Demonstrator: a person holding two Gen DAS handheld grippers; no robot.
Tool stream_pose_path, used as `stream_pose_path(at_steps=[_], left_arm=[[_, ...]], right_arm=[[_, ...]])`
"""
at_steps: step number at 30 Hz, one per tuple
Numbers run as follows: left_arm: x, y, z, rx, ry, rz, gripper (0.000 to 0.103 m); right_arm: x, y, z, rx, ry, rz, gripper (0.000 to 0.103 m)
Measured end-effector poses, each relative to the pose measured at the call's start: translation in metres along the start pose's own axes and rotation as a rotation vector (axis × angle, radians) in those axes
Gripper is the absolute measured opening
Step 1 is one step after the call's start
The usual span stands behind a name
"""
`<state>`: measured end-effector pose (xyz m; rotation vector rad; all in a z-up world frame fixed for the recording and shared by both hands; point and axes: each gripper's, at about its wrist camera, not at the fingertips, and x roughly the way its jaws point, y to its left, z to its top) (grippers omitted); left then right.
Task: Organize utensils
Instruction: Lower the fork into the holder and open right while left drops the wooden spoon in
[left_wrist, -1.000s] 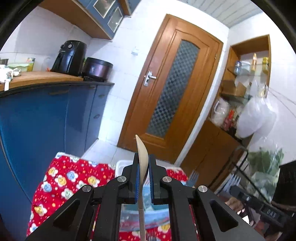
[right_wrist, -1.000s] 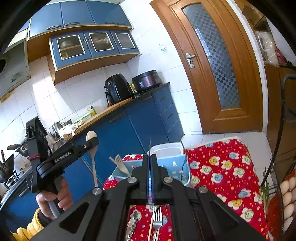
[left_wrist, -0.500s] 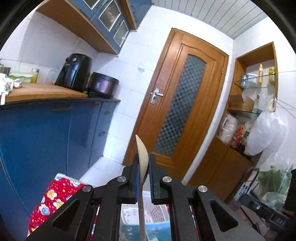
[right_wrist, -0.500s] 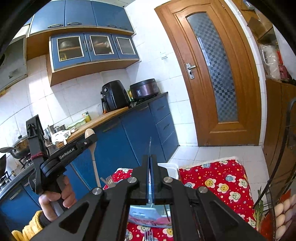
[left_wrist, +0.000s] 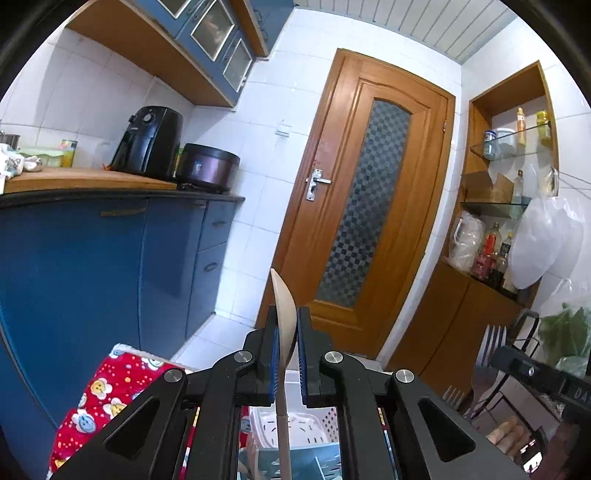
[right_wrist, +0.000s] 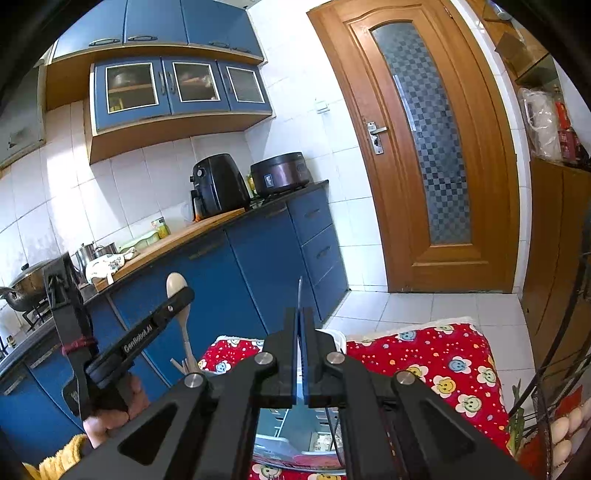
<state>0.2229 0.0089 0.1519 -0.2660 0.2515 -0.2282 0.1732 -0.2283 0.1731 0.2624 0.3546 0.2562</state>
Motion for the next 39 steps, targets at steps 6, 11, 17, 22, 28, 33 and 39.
stream_pose_path(at_steps=[6,11,17,22,28,33,39], left_arm=[[0.001,0.0,-0.009,0.002,0.016,-0.007,0.008],[0.0,-0.001,-0.016,0.022,0.015,0.003,0.008],[0.0,-0.001,-0.017,0.022,0.016,-0.009,0.008],[0.0,0.002,-0.022,0.008,0.024,-0.011,0.008],[-0.001,0.006,-0.028,-0.002,0.038,-0.01,0.008],[-0.003,0.007,-0.033,-0.005,0.053,-0.016,0.008],[-0.006,0.005,-0.041,0.008,0.079,-0.026,0.008]], right_arm=[[0.002,0.005,0.009,-0.005,-0.025,0.014,0.002],[0.01,0.007,0.004,-0.001,-0.012,0.019,0.002],[0.012,0.009,0.011,0.003,-0.024,0.02,0.002],[0.012,0.012,0.012,-0.01,-0.029,0.017,0.002],[0.026,0.005,-0.009,0.008,0.038,0.006,0.002],[0.034,0.001,-0.031,0.013,0.098,0.013,0.003],[0.034,-0.001,-0.044,0.016,0.126,0.021,0.004]])
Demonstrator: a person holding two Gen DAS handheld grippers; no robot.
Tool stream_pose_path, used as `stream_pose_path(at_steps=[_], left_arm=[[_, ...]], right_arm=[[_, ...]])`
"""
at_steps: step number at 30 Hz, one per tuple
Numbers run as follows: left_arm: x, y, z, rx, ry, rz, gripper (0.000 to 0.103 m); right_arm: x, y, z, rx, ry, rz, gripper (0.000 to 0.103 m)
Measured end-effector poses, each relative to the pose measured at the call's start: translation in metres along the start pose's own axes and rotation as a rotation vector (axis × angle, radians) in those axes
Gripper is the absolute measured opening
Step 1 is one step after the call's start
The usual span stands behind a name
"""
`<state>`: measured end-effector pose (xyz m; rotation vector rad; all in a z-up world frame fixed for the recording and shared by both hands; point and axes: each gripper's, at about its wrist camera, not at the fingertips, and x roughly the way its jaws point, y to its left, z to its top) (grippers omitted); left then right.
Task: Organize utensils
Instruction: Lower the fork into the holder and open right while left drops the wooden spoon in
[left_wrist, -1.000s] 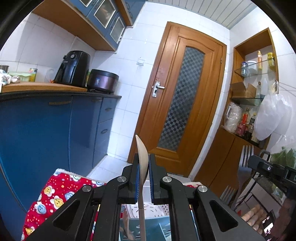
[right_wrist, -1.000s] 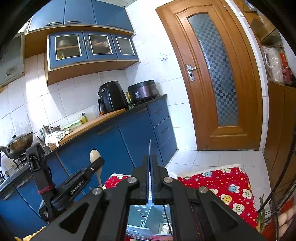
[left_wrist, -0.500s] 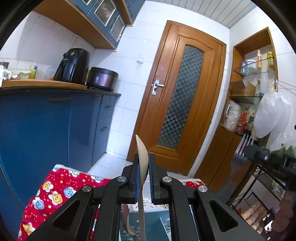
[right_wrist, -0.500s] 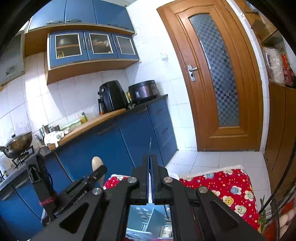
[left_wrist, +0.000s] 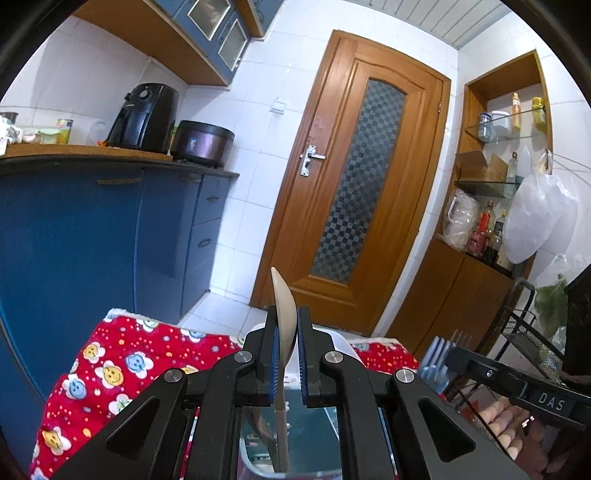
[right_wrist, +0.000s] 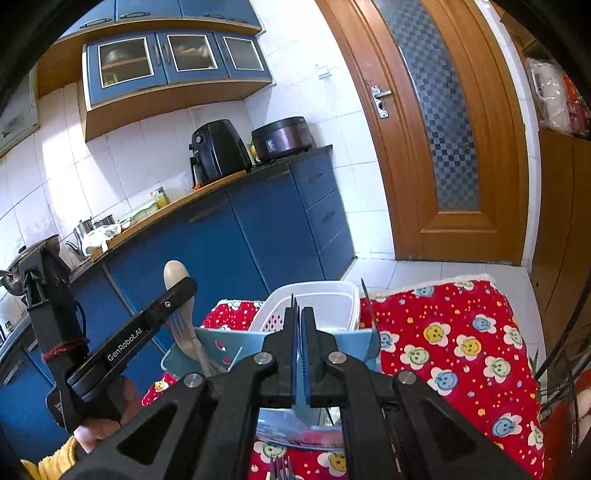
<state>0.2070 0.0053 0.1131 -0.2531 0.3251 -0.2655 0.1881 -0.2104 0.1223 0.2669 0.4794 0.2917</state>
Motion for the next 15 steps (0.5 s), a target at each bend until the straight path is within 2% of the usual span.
stream_pose_path(at_steps=[3,5,7,9,15], left_arm=[[-0.001,-0.004,-0.003,0.026,0.016,0.01,0.008],[-0.001,-0.007,-0.004,0.045,0.028,0.015,0.014],[-0.004,-0.01,-0.005,0.057,0.033,0.009,0.029],[-0.008,-0.012,-0.005,0.062,0.031,-0.002,0.037],[-0.023,-0.015,-0.004,0.063,0.042,-0.013,0.039]], right_arm=[[0.0,0.0,-0.002,0.004,0.01,0.016,0.004],[-0.001,0.001,-0.004,0.008,0.013,0.028,0.006],[-0.004,0.002,-0.005,0.007,0.007,0.033,0.014],[-0.008,0.003,-0.006,0.004,0.0,0.041,0.018],[-0.02,0.004,-0.01,0.015,-0.022,0.051,0.032]])
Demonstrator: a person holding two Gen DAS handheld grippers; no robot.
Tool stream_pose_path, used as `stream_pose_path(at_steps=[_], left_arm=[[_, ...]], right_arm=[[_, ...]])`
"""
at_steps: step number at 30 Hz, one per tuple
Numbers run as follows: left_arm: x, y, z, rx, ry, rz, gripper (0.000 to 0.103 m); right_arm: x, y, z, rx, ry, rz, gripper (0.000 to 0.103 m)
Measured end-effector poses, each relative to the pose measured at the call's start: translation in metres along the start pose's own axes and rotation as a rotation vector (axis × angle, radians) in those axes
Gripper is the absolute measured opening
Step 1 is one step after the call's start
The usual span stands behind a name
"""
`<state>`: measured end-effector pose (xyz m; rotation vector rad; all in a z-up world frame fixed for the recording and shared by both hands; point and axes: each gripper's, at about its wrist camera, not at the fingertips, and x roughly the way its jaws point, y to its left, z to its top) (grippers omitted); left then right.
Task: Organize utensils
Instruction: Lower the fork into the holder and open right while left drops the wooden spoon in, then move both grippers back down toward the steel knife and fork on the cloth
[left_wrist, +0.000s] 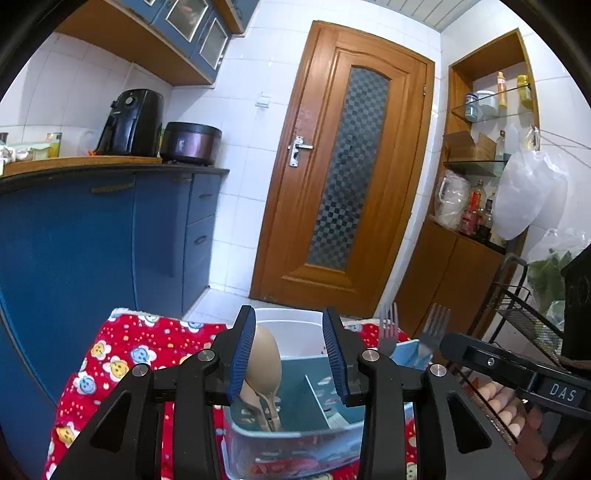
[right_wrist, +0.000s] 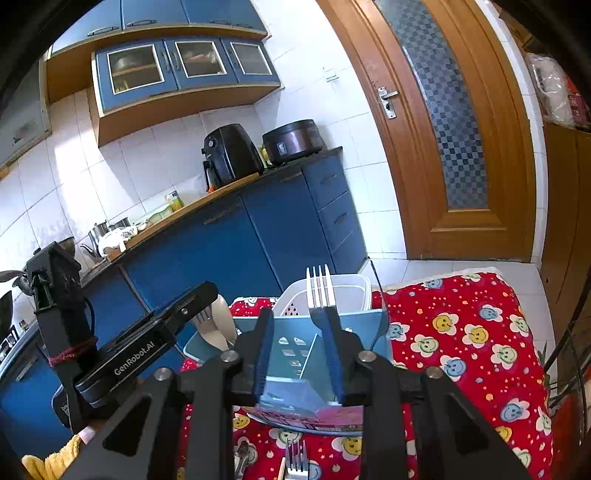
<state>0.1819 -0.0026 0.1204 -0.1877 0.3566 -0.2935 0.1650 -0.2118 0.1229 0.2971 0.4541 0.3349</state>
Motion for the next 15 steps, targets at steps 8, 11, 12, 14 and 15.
stream_pose_path(at_steps=[8,11,12,14,15], left_arm=[[-0.023,-0.001,-0.002,0.008,0.026,0.004,0.04],[-0.033,-0.002,-0.005,0.008,0.04,0.002,0.04],[-0.036,-0.002,-0.006,0.006,0.044,0.002,0.04],[-0.043,-0.003,-0.008,0.007,0.055,0.001,0.04],[-0.046,-0.004,-0.009,0.01,0.059,0.001,0.04]], right_arm=[[-0.023,-0.001,-0.014,0.038,-0.011,-0.039,0.043],[-0.03,-0.003,-0.02,0.055,-0.005,-0.054,0.046],[-0.033,-0.003,-0.023,0.061,-0.003,-0.061,0.047],[-0.037,-0.004,-0.028,0.069,-0.001,-0.083,0.048],[-0.039,-0.004,-0.031,0.072,0.0,-0.094,0.049]])
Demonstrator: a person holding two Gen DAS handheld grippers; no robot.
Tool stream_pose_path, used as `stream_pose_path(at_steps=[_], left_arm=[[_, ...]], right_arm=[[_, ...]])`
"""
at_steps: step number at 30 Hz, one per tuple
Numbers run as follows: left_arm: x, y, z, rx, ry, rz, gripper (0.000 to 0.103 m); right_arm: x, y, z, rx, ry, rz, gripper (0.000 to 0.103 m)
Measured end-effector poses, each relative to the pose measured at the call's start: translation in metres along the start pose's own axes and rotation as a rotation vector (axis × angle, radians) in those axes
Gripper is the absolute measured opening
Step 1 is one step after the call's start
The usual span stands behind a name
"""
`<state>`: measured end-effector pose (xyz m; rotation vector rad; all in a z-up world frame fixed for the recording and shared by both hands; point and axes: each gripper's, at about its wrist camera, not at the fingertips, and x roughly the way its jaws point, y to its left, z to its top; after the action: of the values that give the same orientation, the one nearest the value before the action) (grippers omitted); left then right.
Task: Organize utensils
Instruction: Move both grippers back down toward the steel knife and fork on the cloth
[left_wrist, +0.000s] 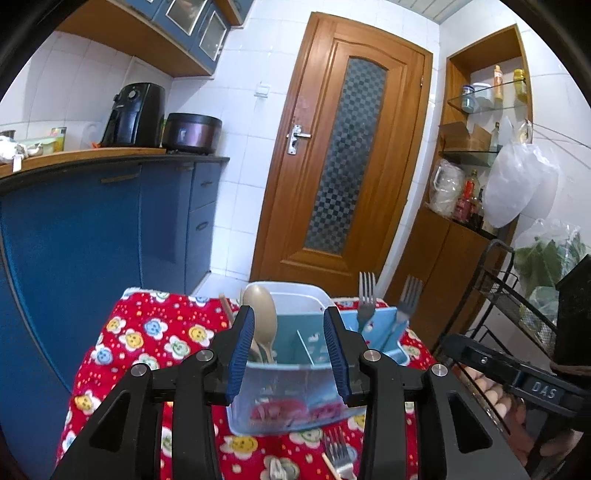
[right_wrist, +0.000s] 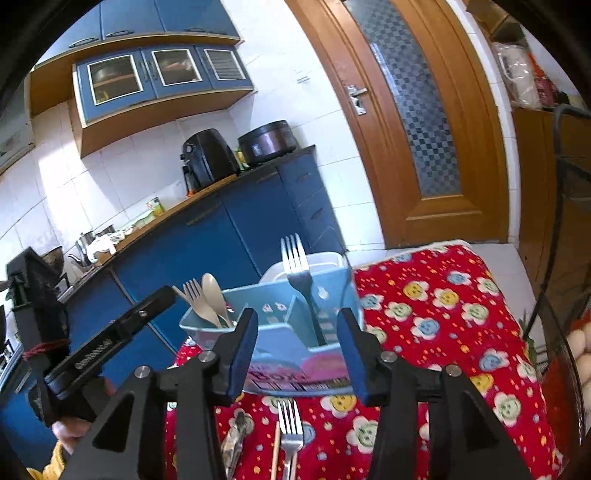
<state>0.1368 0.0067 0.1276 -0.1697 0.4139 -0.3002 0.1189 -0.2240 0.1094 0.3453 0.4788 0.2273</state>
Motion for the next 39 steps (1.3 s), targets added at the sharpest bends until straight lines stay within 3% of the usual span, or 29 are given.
stream_pose_path(at_steps=[4,18,39], left_arm=[[-0.012,-0.003,-0.006,0.015,0.021,0.008,0.042],[-0.025,-0.003,-0.044,0.028,0.142,0.039,0.044],[-0.01,-0.005,-0.108,-0.022,0.359,0.028,0.044]], right_arm=[[-0.005,-0.002,-0.012,0.014,0.018,-0.022,0.054],[-0.018,-0.015,-0.052,0.054,0.094,-0.102,0.056],[-0.015,-0.031,-0.097,0.057,0.202,-0.169,0.056]])
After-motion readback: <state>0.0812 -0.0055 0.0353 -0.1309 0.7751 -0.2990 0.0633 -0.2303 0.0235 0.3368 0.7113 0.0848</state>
